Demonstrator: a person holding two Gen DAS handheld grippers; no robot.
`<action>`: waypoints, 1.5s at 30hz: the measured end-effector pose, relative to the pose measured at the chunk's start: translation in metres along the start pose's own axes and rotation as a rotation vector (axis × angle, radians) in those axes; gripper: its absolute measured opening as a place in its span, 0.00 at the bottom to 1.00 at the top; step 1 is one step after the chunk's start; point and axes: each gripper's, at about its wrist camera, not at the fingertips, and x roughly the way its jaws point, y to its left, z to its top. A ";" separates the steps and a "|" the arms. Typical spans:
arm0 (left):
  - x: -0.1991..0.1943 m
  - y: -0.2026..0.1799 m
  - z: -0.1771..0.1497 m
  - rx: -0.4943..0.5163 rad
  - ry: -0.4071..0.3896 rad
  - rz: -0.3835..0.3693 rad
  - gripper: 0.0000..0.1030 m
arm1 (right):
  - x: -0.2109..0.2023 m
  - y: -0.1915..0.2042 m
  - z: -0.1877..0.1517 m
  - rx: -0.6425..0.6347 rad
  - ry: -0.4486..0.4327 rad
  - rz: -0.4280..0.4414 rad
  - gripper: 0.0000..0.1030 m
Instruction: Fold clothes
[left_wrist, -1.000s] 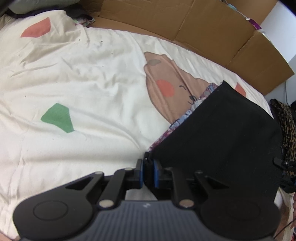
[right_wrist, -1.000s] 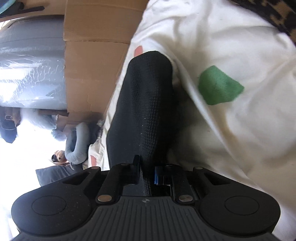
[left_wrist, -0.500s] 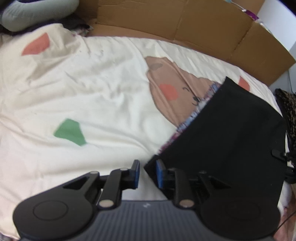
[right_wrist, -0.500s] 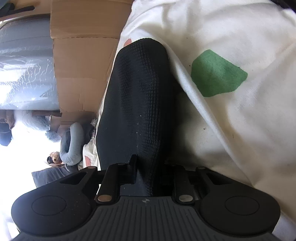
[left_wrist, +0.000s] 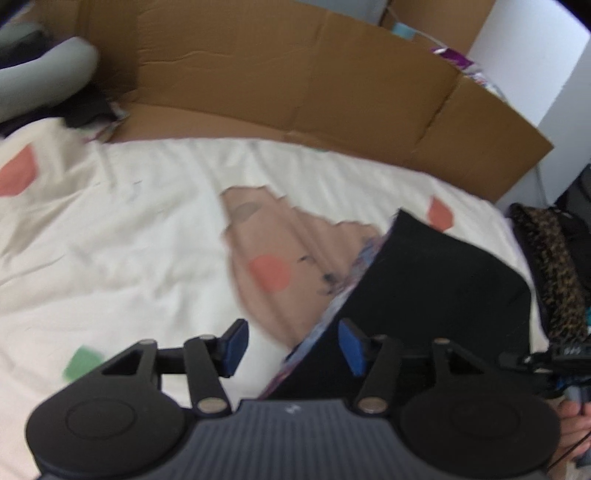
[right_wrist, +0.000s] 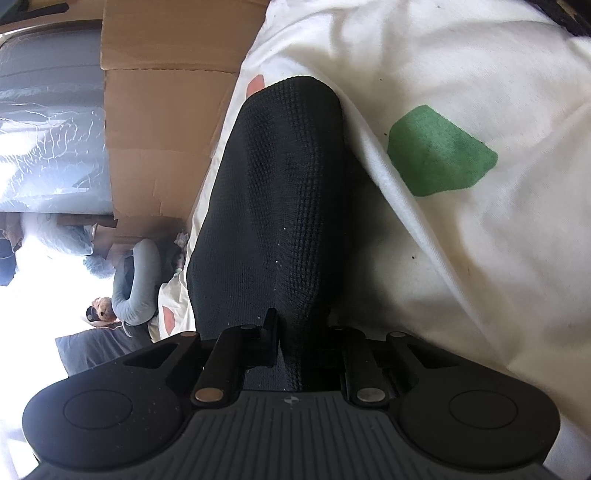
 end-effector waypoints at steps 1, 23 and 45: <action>0.004 -0.003 0.002 0.005 -0.001 -0.019 0.58 | 0.000 0.000 0.000 -0.004 -0.001 0.001 0.15; 0.061 0.000 -0.004 -0.081 0.105 -0.177 0.44 | -0.019 0.021 0.006 -0.073 -0.009 -0.022 0.07; 0.062 -0.040 -0.026 -0.092 0.177 -0.271 0.34 | -0.068 0.018 0.037 -0.130 0.031 -0.164 0.07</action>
